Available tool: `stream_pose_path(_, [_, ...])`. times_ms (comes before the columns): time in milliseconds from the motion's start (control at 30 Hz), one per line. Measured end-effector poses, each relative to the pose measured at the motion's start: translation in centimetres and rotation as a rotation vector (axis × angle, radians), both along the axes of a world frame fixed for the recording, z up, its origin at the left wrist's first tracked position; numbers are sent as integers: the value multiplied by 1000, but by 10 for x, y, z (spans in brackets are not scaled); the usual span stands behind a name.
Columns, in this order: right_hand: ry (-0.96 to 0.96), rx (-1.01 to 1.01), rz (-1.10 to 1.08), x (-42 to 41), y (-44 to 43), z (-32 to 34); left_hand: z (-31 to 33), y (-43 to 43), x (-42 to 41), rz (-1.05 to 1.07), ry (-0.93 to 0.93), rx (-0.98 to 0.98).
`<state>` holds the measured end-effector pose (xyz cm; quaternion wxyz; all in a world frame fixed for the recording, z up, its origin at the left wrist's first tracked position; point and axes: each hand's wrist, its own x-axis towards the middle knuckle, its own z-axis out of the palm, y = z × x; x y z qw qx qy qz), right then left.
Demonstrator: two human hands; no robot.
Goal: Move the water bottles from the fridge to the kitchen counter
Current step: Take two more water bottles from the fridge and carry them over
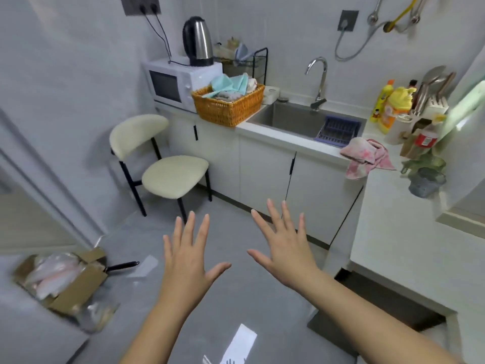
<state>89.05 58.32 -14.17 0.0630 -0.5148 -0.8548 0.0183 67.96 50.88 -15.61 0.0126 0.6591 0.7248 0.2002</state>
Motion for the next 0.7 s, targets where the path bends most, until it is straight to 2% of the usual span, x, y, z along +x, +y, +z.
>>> stream_pose_path(300, [-35,-18,332,-167,-75,-6,4,-134,-134,355,-26,-44])
stream_pose_path(700, [-44,-44,928,-323,-111,-10,12,-234,-216,854,-88,-42])
